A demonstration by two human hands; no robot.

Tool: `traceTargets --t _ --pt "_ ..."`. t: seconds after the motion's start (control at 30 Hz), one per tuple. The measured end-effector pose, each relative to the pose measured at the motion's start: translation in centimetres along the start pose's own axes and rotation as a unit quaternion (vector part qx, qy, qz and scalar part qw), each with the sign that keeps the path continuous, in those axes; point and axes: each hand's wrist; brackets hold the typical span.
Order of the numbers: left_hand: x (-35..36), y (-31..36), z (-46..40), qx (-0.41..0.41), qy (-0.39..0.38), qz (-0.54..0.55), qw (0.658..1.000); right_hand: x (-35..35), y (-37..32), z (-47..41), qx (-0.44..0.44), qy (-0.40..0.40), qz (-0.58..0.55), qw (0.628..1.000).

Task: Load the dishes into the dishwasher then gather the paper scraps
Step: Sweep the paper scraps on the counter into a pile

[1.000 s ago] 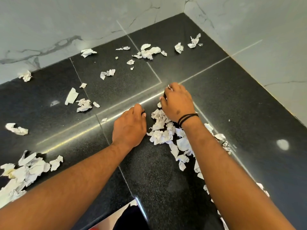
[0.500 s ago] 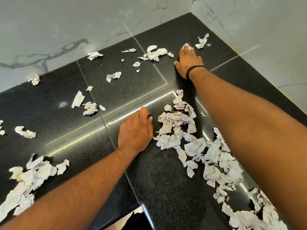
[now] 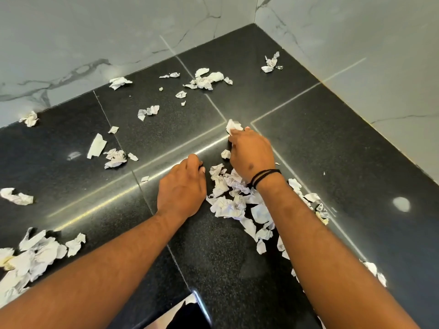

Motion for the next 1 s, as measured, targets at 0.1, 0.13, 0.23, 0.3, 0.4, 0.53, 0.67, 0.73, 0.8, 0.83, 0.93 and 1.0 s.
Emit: traceTargets --t 0.1,0.13,0.23,0.3,0.4,0.53,0.67,0.73,0.8,0.83,0.93,1.0 --pt "0.0 0.0 -0.1 0.000 0.001 0.004 1.000 -1.7 0.7 -2.0 0.054 0.111 -0.045 0.991" --pt "0.1 0.0 -0.1 0.003 0.002 0.005 1.000 -1.8 1.3 -3.2 0.065 0.159 -0.064 0.983" --pt "0.1 0.0 -0.1 0.010 0.003 0.009 1.000 -1.3 3.8 -8.7 0.089 0.178 -0.036 0.979" --pt "0.1 -0.1 0.0 0.009 0.003 0.012 1.000 -1.0 5.7 -12.2 0.107 0.078 0.001 0.991" --pt "0.2 -0.3 0.0 0.005 0.000 0.011 1.000 -0.6 8.3 -15.7 0.115 -0.047 0.013 0.992" --pt "0.1 -0.3 -0.2 0.008 0.003 0.007 1.000 0.1 9.4 -16.8 0.110 -0.076 0.024 0.991" --pt "0.1 -0.2 -0.2 0.002 0.005 -0.002 1.000 0.5 7.3 -12.7 0.086 -0.009 -0.006 0.996" --pt "0.1 -0.1 -0.1 0.001 0.012 -0.004 1.000 0.8 6.0 -9.4 0.078 0.007 -0.037 0.996" --pt "0.1 -0.1 0.0 -0.001 0.014 -0.004 1.000 0.8 4.8 -6.0 0.079 0.017 -0.076 0.994" --pt "0.1 -0.1 -0.1 -0.002 0.012 -0.004 1.000 0.8 4.2 -4.4 0.079 0.020 -0.093 0.992" --pt "0.2 -0.2 -0.1 -0.002 0.001 0.000 1.000 0.6 3.3 -0.7 0.055 0.024 -0.105 0.993" --pt "0.3 -0.3 -0.1 -0.001 0.000 0.001 1.000 -0.1 3.3 0.3 0.039 0.016 -0.086 0.995"
Point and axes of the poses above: each hand's wrist, its own z-axis away from the middle knuckle, its own x-axis out of the palm, y = z × x, and after that the axes turned 9 degrees about z, right-handed
